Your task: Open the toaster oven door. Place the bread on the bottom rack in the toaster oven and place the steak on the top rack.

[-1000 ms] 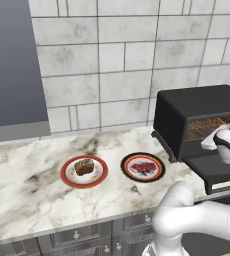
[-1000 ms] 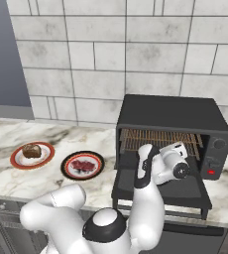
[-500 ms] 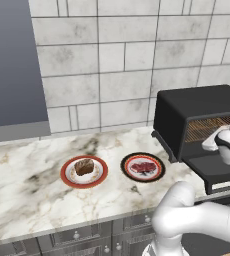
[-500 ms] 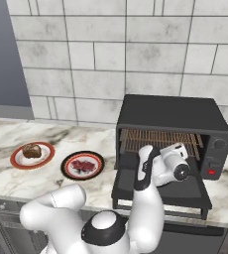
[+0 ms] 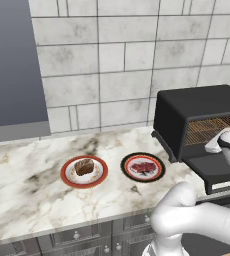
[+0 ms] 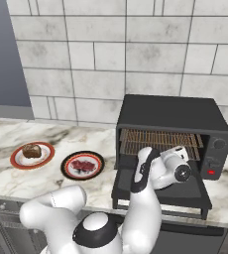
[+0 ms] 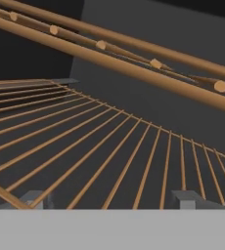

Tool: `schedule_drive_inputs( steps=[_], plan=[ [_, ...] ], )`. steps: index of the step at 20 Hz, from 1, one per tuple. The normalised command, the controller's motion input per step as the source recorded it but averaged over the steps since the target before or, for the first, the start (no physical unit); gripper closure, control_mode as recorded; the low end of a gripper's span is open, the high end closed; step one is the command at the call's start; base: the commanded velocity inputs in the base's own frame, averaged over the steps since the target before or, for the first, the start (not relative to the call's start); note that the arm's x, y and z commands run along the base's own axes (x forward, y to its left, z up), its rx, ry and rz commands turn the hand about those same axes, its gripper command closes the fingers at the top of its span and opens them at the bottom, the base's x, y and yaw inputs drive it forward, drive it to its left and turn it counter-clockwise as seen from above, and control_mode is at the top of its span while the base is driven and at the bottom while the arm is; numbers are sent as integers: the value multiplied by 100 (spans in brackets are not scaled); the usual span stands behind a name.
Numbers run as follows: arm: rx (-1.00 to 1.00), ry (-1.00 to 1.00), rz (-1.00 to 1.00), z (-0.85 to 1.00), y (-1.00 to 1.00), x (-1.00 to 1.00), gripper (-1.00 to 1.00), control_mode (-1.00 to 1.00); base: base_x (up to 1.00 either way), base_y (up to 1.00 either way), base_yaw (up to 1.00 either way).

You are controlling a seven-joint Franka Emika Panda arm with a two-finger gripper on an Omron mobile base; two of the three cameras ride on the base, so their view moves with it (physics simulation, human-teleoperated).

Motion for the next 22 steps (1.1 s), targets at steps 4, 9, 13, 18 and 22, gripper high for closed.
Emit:
schedule_drive_inputs(
  steps=[4, 9, 13, 18, 22],
  plan=[
    [0, 9, 0, -4, 0, -26, 100, -100, 0, 0, 0],
    [0, 2, 0, -10, 0, -35, 100, -100, 0, 0, 0],
    [0, 1, 0, -11, 0, -36, 100, -100, 0, 0, 0],
    [0, 4, 0, -12, 0, -36, 100, -100, 0, 0, 0],
    [0, 6, 0, -16, 0, -37, 100, -100, 0, 0, 0]
  ],
)
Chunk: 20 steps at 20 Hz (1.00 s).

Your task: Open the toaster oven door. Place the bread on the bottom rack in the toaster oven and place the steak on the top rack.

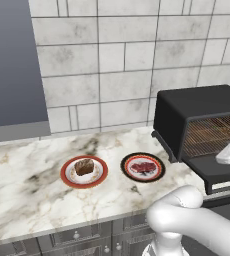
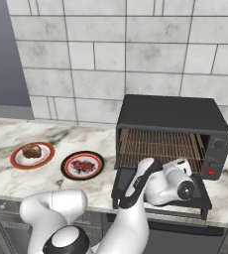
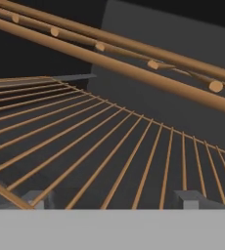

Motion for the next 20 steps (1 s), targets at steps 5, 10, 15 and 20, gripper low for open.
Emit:
schedule_drive_inputs(
  steps=[5, 10, 15, 20],
  plan=[
    [0, 7, 0, -20, 0, -40, 100, -100, 0, 0, 0],
    [0, 7, 0, -25, 0, -45, 100, -100, 0, 0, 0],
    [0, 8, 0, -28, 0, -47, 100, -100, 0, 0, 0],
    [0, 10, 0, -30, 1, -44, 100, -100, 0, 0, 0]
  ],
)
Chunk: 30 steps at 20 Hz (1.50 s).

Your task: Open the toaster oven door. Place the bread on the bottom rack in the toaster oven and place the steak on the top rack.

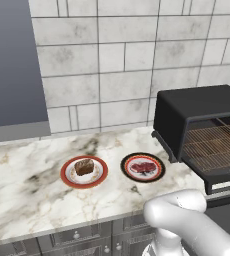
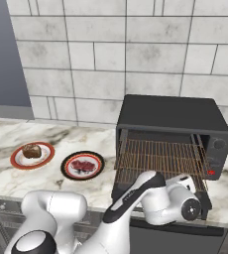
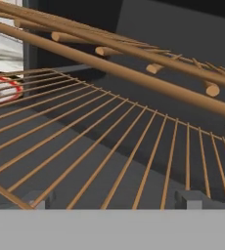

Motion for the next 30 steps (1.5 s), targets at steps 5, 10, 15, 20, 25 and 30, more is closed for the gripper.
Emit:
schedule_drive_inputs(
  steps=[5, 10, 15, 20, 25, 30],
  plan=[
    [0, 11, 0, -32, 2, -41, 100, -100, 0, 0, 0],
    [0, 11, 0, -31, 2, -40, 100, -100, 0, 0, 0],
    [0, 11, 0, -28, 2, -34, 100, -100, 0, 0, 0],
    [1, 1, 0, -4, -6, -39, 100, -100, 0, 0, 0],
    [2, 4, -1, 2, -14, -40, 100, -100, 0, 0, 0],
    [5, 12, -5, 12, -12, -29, 100, -100, 0, 0, 0]
  ],
)
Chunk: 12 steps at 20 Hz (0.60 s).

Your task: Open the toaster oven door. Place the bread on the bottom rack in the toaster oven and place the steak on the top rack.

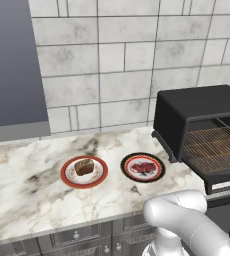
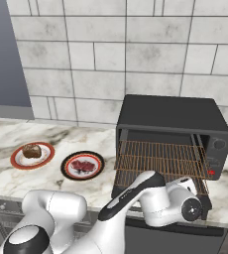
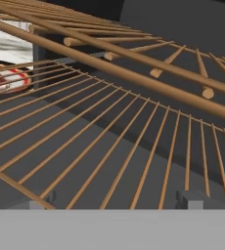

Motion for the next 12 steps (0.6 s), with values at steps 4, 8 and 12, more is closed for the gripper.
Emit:
schedule_drive_inputs(
  steps=[4, 8, 12],
  plan=[
    [5, 14, -2, 9, -8, -25, -100, -100, 0, 0, 0],
    [8, 8, 0, 9, -12, -31, -100, -100, 0, 0, 0],
    [12, 1, 0, 8, -14, -32, -100, -100, 0, 0, 0]
  ],
)
